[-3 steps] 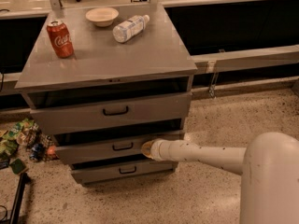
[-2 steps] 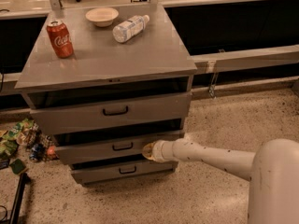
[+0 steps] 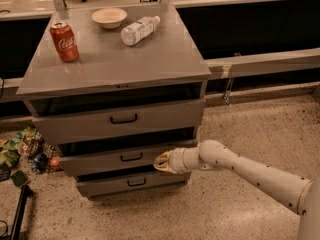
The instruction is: Close middle drawer
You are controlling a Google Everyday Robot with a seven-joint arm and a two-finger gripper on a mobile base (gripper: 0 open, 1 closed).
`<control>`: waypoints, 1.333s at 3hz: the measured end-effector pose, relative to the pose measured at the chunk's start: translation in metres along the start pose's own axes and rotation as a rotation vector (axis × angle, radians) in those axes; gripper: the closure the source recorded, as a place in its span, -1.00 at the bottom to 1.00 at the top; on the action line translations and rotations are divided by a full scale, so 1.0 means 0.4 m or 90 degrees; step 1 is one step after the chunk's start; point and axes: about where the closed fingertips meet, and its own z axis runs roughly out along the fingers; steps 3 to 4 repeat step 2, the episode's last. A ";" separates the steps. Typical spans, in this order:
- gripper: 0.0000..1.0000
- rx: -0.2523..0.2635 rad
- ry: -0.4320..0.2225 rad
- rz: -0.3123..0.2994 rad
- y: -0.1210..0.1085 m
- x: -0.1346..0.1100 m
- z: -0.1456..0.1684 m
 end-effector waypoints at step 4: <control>0.17 -0.032 -0.019 0.005 0.023 -0.026 0.004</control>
Offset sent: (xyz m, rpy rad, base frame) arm -0.0105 0.0064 0.0047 0.0186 0.0380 0.0413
